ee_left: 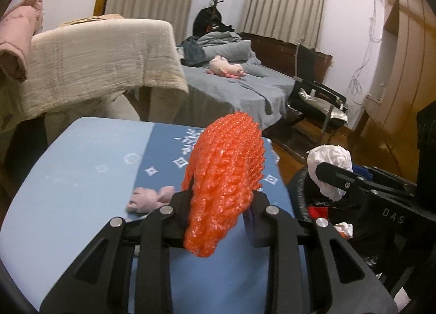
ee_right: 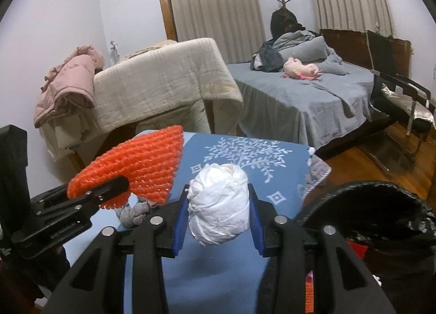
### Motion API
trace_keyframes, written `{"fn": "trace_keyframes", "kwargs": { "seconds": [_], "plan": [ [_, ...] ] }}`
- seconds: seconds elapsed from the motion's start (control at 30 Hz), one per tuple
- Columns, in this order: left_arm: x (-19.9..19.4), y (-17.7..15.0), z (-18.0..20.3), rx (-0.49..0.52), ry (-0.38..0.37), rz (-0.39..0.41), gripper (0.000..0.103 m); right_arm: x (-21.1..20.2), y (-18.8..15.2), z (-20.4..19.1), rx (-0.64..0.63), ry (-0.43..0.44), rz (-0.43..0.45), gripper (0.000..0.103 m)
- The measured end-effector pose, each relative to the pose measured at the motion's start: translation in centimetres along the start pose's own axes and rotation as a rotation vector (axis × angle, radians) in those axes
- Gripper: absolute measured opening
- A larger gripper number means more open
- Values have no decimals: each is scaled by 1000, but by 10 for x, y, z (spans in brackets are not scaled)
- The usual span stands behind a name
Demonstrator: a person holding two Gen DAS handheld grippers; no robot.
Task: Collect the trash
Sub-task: 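Carry the foam net and tissue ball with both tools over the bin, then open both tools to drop the foam net and tissue ball into the bin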
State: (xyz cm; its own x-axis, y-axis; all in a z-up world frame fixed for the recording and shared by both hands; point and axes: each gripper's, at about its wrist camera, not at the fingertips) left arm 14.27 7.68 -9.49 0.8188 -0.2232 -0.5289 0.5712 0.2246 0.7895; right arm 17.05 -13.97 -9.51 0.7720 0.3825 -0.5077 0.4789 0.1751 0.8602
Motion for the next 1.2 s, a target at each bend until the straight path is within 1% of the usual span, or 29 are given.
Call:
{"fn": "trace_keyframes", "kwargs": {
  "seconds": [0.37,0.63,1.2],
  "plan": [
    [-1,-9,50,49,-70,-1,28,-42,-7,38,41,-86,40,39],
    [-3,-16,92,95,-136,-7,28,-73,-16,66,75,-160,66,39],
    [-2,-28,174,182,-264,-15,28,-128,-41,116,122,-291,92,39]
  ]
}}
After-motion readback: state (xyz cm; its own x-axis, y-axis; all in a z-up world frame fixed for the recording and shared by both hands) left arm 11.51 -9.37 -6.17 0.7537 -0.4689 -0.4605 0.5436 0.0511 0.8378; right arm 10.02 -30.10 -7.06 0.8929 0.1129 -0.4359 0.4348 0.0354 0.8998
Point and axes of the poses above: each gripper's, at about its wrist camera, not at the fingertips, and x roughly the way its jaws point, z to its right, y to its top, and after that the axes turned 9 degrees about -x, right-handed
